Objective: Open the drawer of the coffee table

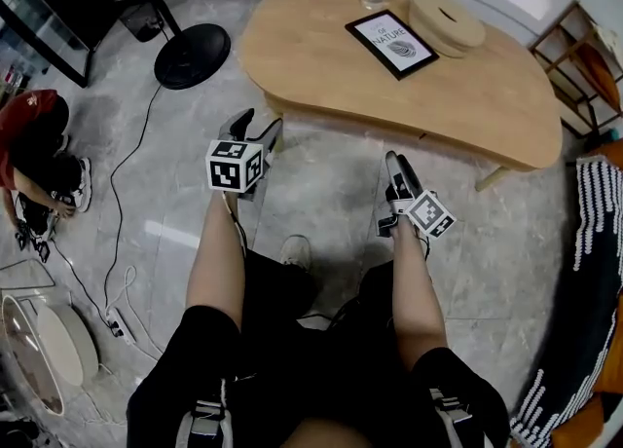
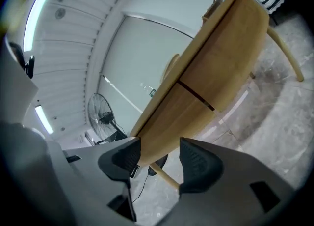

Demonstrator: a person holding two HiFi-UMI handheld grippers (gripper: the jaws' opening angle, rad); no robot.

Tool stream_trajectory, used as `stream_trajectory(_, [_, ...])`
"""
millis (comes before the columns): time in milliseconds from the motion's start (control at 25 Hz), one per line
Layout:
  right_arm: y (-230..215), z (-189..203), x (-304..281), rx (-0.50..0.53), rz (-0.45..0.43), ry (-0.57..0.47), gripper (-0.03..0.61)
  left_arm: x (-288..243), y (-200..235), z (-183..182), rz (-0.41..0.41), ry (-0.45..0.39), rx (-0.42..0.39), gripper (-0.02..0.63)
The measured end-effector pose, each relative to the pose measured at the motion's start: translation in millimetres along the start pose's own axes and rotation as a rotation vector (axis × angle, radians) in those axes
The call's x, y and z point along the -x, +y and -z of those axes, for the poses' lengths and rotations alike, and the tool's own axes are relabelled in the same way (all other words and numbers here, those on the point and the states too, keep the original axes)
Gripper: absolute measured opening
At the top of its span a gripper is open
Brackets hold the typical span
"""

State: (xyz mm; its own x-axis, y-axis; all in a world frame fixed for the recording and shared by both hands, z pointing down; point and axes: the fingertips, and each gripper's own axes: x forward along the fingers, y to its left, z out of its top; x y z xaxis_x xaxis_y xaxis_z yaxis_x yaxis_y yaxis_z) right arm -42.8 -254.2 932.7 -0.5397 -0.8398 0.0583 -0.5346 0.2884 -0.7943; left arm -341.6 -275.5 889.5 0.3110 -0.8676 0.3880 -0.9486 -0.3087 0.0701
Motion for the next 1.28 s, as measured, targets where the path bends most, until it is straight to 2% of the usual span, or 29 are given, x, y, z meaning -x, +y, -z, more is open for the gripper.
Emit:
stream_trajectory(120, [-23, -1, -8, -0.045, 0.018, -0.014, 0.247, -18, 9, 10, 0.009, 0.033, -0.002, 0.275])
stream_trajectory(400, [-66, -8, -32, -0.073, 0.047, -0.046, 0.25, -48, 42, 11, 0.018, 0.02, -0.01, 0.279])
stream_trajectory(600, [-90, -18, -42, -0.131, 0.049, -0.083, 0.249, -73, 37, 20, 0.101, 0.064, -0.053, 0.279])
stream_trajectory(720, [-102, -27, -48, -0.223, 0.008, -0.133, 0.247, -84, 38, 26, 0.12, 0.09, -0.07, 0.279])
stream_trajectory(880, [-112, -34, -56, -0.286, -0.049, -0.166, 0.241, -91, 36, 16, 0.147, 0.045, -0.054, 0.279])
stream_trajectory(1040, [-102, -36, -63, -0.356, -0.166, -0.163, 0.225, -96, 33, 13, 0.163, 0.046, -0.068, 0.278])
stream_trajectory(1280, [-107, -35, -67, -0.36, -0.315, -0.182, 0.227, -97, 31, 14, 0.159, 0.02, -0.063, 0.279])
